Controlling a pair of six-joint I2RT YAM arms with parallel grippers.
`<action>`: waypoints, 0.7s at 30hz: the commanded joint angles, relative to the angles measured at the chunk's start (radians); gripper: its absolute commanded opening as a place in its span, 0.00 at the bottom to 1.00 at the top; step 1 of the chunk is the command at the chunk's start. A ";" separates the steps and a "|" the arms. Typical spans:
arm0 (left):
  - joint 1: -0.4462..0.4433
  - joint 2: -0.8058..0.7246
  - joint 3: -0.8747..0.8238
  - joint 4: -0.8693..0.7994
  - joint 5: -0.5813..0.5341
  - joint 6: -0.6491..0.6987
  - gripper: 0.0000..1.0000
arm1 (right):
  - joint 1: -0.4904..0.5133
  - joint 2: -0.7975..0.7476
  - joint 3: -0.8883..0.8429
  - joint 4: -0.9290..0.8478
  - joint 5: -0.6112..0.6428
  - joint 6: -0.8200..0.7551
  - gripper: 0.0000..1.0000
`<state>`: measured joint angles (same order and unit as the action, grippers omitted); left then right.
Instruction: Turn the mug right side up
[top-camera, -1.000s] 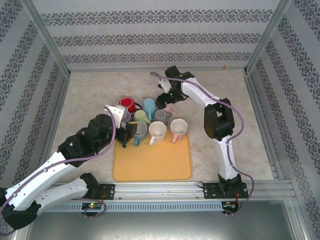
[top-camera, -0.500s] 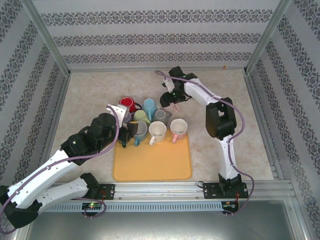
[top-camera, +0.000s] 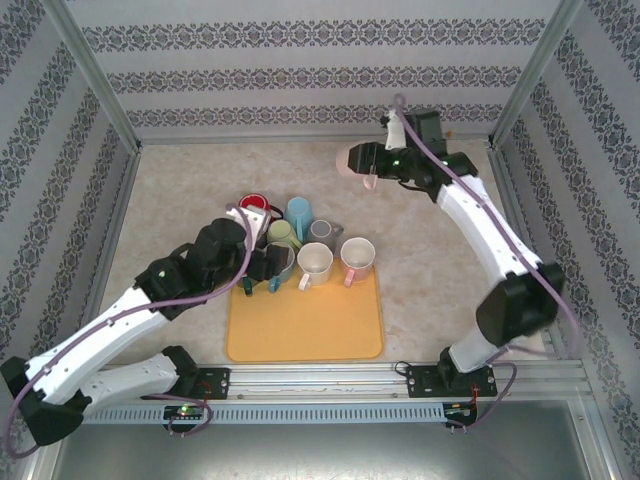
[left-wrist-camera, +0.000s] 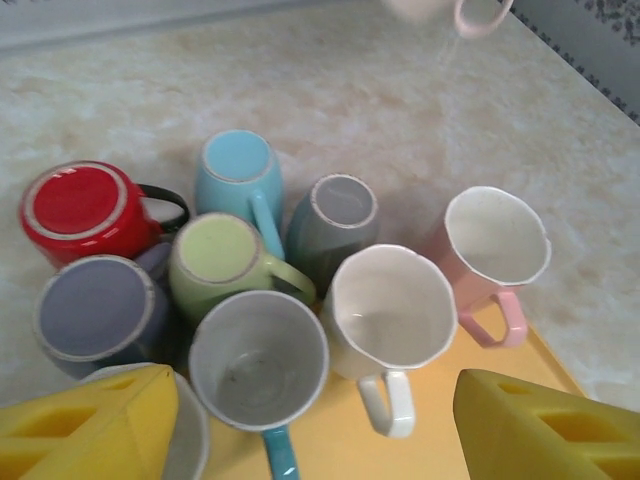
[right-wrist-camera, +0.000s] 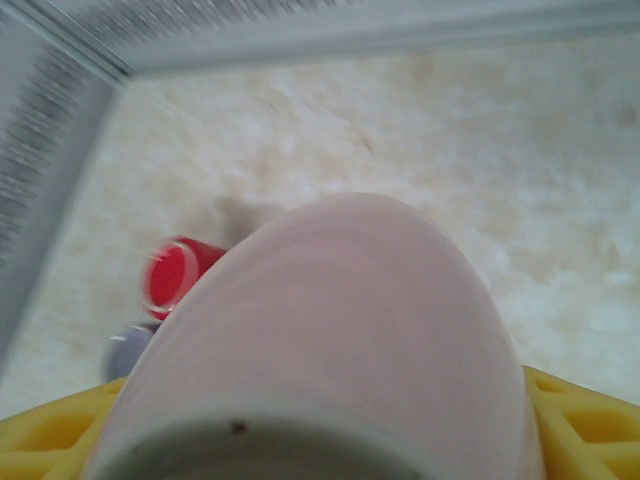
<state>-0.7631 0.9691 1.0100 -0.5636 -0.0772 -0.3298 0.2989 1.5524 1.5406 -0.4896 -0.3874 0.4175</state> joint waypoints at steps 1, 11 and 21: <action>0.022 0.047 0.064 -0.005 0.136 -0.085 0.74 | 0.006 -0.110 -0.091 0.210 -0.099 0.192 0.53; 0.065 0.035 -0.125 0.569 0.511 -0.298 0.78 | 0.027 -0.436 -0.419 0.559 -0.147 0.583 0.50; 0.089 0.114 -0.264 1.150 0.713 -0.428 0.86 | 0.103 -0.600 -0.600 0.783 -0.107 0.817 0.49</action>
<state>-0.6926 1.0519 0.7734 0.2752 0.5186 -0.6811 0.3775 0.9886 0.9520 0.1040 -0.5056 1.1378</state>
